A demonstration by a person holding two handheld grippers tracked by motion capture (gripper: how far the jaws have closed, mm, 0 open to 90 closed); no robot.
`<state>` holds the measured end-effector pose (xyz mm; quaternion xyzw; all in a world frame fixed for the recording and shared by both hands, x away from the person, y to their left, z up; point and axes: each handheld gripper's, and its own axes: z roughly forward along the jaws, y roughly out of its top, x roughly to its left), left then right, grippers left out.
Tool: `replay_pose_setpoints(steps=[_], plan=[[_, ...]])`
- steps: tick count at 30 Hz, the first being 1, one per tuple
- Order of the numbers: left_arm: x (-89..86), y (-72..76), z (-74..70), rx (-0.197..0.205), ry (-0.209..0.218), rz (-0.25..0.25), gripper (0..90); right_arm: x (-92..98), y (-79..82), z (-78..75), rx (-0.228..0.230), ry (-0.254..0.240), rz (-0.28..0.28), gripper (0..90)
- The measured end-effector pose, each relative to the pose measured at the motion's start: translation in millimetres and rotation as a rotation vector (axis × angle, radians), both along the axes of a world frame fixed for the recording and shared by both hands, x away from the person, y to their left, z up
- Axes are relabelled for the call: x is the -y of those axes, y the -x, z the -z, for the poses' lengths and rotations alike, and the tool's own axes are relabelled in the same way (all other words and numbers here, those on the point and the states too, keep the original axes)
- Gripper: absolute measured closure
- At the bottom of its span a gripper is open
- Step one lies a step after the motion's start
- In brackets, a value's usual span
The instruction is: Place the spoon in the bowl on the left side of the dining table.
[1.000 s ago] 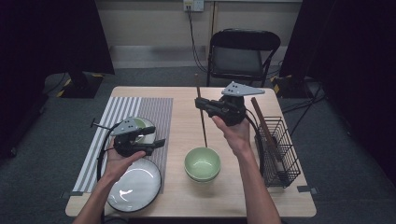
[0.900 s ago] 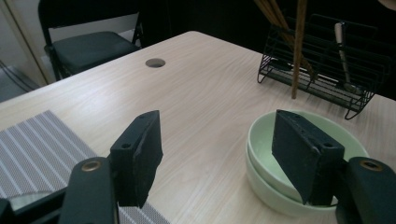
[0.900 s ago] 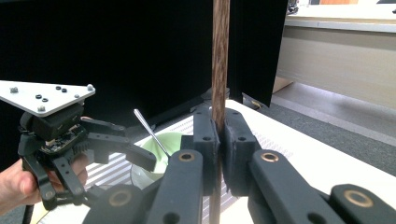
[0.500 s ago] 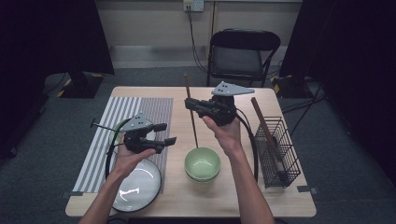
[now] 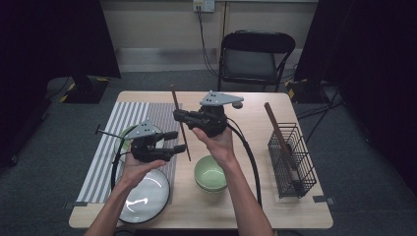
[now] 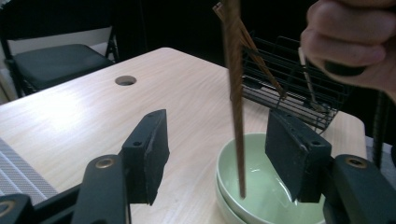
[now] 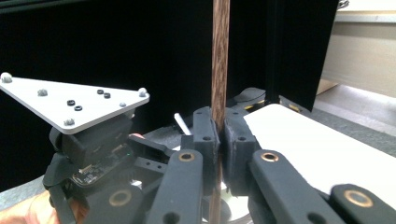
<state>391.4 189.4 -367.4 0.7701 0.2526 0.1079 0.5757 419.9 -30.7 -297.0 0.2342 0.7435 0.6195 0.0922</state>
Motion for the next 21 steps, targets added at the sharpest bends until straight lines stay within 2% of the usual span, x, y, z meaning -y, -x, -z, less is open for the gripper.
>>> replay_pose_setpoints(steps=[2,3,5,6,11,12,14,15,16,21], plan=[[-1.1,-0.8,0.3,-0.001,0.003,0.002,47.5,-6.9,1.2,3.2,-0.007,-0.004,-0.018,85.9],[-2.4,-1.2,0.2,-0.003,0.006,0.004,47.5,-6.9,1.2,3.2,-0.007,-0.004,-0.018,85.9],[-4.6,-2.4,0.9,0.002,0.010,-0.011,51.4,-9.6,2.3,3.5,-0.012,-0.011,-0.032,85.9],[-7.5,-4.6,2.4,-0.008,0.017,-0.017,54.1,-10.4,2.8,3.1,-0.016,-0.017,-0.038,85.9],[-15.7,-9.1,4.3,-0.010,0.015,-0.036,55.2,-9.1,3.6,2.5,-0.014,-0.009,-0.027,85.9],[-18.0,-9.8,4.8,-0.011,0.019,-0.028,56.5,-8.1,3.2,2.5,-0.015,-0.013,-0.025,85.9],[-20.6,-9.9,5.4,-0.008,0.028,-0.024,65.9,-6.4,2.7,2.6,-0.013,-0.008,-0.026,86.0],[-21.7,-10.2,5.5,-0.007,0.028,-0.015,65.9,-6.4,2.7,2.6,-0.013,-0.008,-0.026,86.0],[-21.5,-9.7,5.4,-0.009,0.036,-0.012,69.7,-5.9,2.0,2.7,-0.017,-0.011,-0.029,86.0],[-20.1,-8.0,3.1,0.000,0.051,0.013,71.7,-10.0,1.6,2.7,-0.018,0.006,-0.039,85.9]])
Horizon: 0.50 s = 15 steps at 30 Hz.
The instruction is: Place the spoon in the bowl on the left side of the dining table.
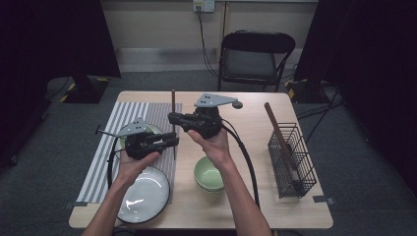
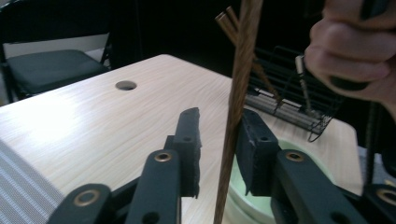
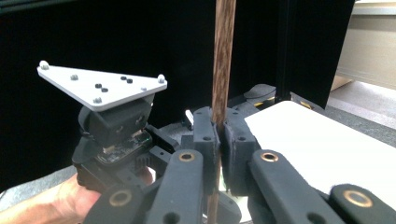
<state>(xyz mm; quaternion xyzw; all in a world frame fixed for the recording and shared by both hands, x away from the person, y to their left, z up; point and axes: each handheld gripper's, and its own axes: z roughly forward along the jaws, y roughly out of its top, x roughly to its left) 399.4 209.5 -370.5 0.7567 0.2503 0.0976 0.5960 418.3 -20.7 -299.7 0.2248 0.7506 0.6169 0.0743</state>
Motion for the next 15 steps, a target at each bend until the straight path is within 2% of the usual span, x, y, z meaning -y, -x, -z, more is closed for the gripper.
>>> replay_pose_setpoints(steps=[3,4,7,11,15], plan=[[-1.4,1.1,-1.0,-0.003,0.034,0.012,72.5,-3.2,0.3,1.1,-0.001,0.006,-0.006,85.9],[-2.1,1.3,-1.3,-0.001,0.037,0.019,75.2,-4.1,0.3,1.4,-0.005,0.005,-0.009,86.0],[-2.5,1.0,-0.7,0.001,0.031,0.012,80.7,-7.3,-0.8,1.3,-0.008,0.007,-0.008,86.0],[-3.2,-0.3,1.0,-0.006,0.044,0.010,83.7,-9.1,-1.8,0.3,-0.007,0.012,-0.007,85.9],[-2.5,0.3,1.1,0.004,0.034,0.020,84.8,-10.1,-2.3,1.6,-0.011,0.010,-0.013,85.9]])
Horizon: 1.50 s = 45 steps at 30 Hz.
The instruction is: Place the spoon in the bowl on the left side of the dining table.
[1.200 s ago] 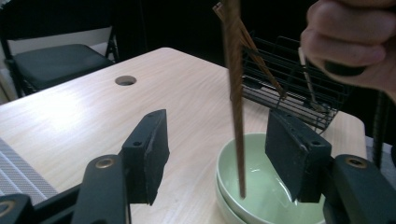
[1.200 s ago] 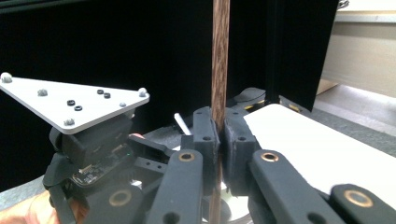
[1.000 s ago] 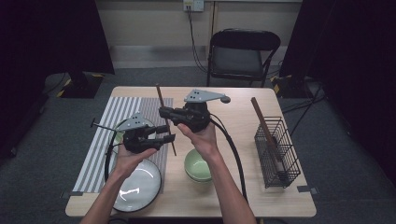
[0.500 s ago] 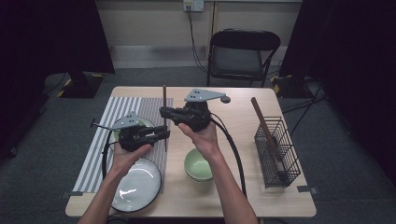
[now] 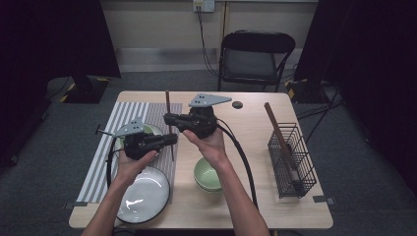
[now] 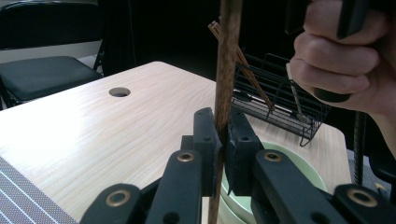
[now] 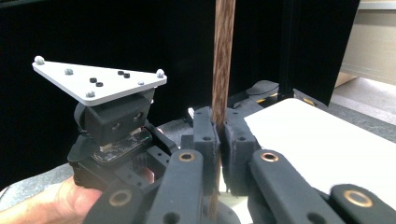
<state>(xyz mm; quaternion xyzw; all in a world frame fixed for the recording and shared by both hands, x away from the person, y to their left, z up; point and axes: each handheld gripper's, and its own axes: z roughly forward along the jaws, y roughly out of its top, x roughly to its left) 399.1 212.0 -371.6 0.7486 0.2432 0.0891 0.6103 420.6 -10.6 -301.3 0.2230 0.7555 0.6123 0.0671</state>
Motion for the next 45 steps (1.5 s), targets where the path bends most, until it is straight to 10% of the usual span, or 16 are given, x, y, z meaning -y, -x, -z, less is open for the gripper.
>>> replay_pose_setpoints(steps=[11,22,45], plan=[[-0.8,1.2,-2.0,-0.010,0.006,0.011,85.0,5.0,2.9,-1.9,0.038,-0.003,-0.045,71.5],[-17.2,-1.9,-6.1,-0.005,0.002,-0.023,84.9,26.7,5.9,21.5,-0.036,0.004,-0.020,43.2],[-7.2,8.9,-18.5,0.026,0.005,0.014,84.9,-6.0,15.2,79.3,-0.061,0.056,-0.110,65.0]])
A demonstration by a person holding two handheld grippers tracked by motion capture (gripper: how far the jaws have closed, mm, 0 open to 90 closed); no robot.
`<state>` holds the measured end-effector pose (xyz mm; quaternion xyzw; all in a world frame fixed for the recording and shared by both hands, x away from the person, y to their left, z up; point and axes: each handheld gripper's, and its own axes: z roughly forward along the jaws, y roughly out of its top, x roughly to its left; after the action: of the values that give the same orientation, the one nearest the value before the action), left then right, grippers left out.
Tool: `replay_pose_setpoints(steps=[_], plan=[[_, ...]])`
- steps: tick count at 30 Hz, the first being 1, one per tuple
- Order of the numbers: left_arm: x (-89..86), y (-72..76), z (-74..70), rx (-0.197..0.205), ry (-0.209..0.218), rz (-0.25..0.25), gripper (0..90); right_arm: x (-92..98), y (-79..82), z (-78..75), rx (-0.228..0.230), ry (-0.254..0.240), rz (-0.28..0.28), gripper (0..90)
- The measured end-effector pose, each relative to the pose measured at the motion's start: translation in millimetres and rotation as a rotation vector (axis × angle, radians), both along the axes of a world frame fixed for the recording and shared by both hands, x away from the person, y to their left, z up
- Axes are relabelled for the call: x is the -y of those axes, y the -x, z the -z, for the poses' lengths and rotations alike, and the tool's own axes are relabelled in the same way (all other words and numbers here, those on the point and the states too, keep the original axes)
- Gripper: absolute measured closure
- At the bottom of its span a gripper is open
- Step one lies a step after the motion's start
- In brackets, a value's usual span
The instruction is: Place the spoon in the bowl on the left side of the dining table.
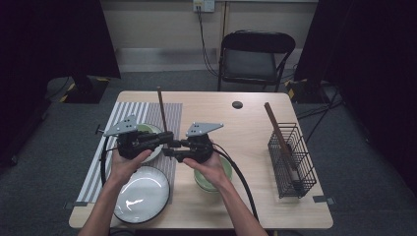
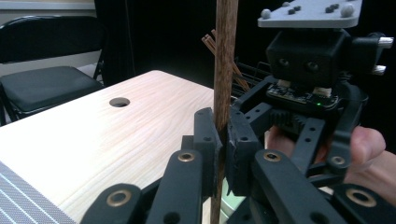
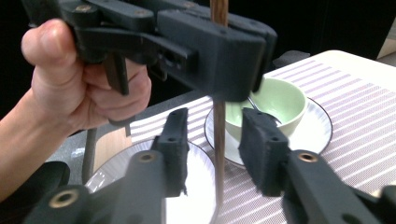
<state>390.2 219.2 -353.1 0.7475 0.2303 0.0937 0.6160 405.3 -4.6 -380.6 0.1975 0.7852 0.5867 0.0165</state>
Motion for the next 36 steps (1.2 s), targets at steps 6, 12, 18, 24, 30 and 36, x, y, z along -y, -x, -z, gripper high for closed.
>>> replay_pose_setpoints(steps=[6,12,18,24,30,36], plan=[[-0.9,0.9,-0.4,0.008,-0.007,0.010,85.0,-4.0,-1.5,5.7,-0.002,0.013,-0.005,73.9],[-1.3,0.4,0.0,0.004,0.001,0.007,84.9,-4.7,-0.6,5.2,0.011,-0.004,-0.005,83.3],[-1.7,-0.6,0.6,0.000,0.002,0.013,84.6,-4.2,0.5,5.3,0.018,0.000,-0.012,86.5],[-2.7,-1.9,0.5,-0.016,0.020,0.004,75.6,-1.7,2.3,3.3,0.015,0.013,-0.014,86.6],[-4.3,-2.5,-1.4,-0.018,0.016,-0.020,61.6,-1.0,6.9,1.6,0.022,0.026,-0.023,86.7],[-1.2,-3.4,-0.1,-0.032,0.003,-0.047,51.2,5.2,10.7,0.7,0.025,0.053,-0.003,86.7]])
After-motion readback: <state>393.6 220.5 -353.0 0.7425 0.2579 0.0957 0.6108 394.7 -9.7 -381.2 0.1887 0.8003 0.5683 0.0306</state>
